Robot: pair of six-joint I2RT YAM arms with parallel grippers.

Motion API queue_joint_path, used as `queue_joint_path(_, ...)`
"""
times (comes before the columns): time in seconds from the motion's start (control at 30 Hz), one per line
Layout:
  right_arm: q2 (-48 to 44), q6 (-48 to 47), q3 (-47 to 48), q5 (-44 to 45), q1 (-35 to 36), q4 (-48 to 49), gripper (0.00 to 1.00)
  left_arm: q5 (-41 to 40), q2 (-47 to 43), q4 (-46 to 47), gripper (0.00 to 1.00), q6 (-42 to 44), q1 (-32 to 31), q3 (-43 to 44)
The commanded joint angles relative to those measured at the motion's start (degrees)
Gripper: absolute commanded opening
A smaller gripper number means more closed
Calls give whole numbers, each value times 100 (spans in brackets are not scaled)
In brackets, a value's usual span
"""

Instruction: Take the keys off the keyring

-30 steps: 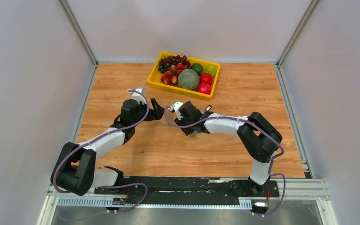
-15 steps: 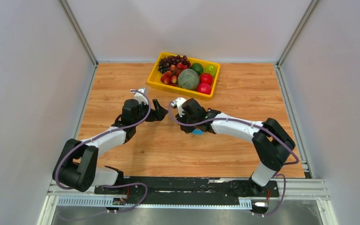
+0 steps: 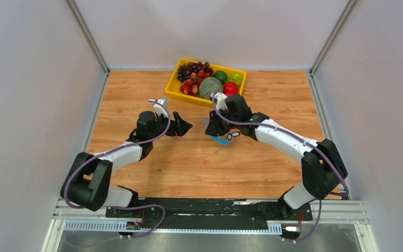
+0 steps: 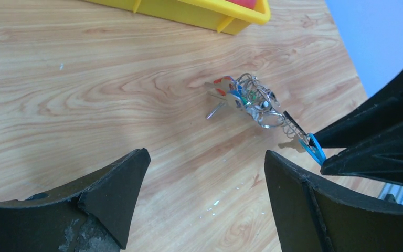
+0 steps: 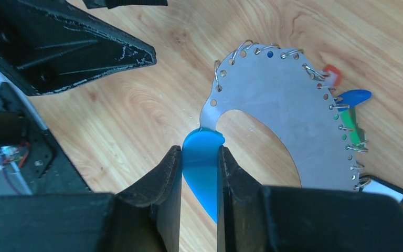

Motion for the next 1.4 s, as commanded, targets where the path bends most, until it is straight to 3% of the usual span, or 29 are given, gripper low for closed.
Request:
queue_joint_path(0.0,-375,439,340,-867,-152,314,5,474,-7,693,91,-82,-7,-89)
queue_joint_path(0.37,-629,1028,685,-1727,-308,316,7,1058,-235,1750,83,-197,-27,-407)
queue_joint_path(0.73,-827,1375,865,-2419,-319,321,8,204,-1253,3361,78,559,-417,-1501)
queue_joint_path(0.93,-890,1529,826,-2531,-308,338,8,-275,-1358,3783,78,1231,-897,-1749)
queue_joint_path(1.07,-899,1617,812,-2600,-247,391,8,-143,-1197,4157,77,1771,-1097,-1863)
queue_joint_path(1.37,-943,1793,727,-2702,-14,567,8,-665,-1135,3908,70,2146,-1153,-1781)
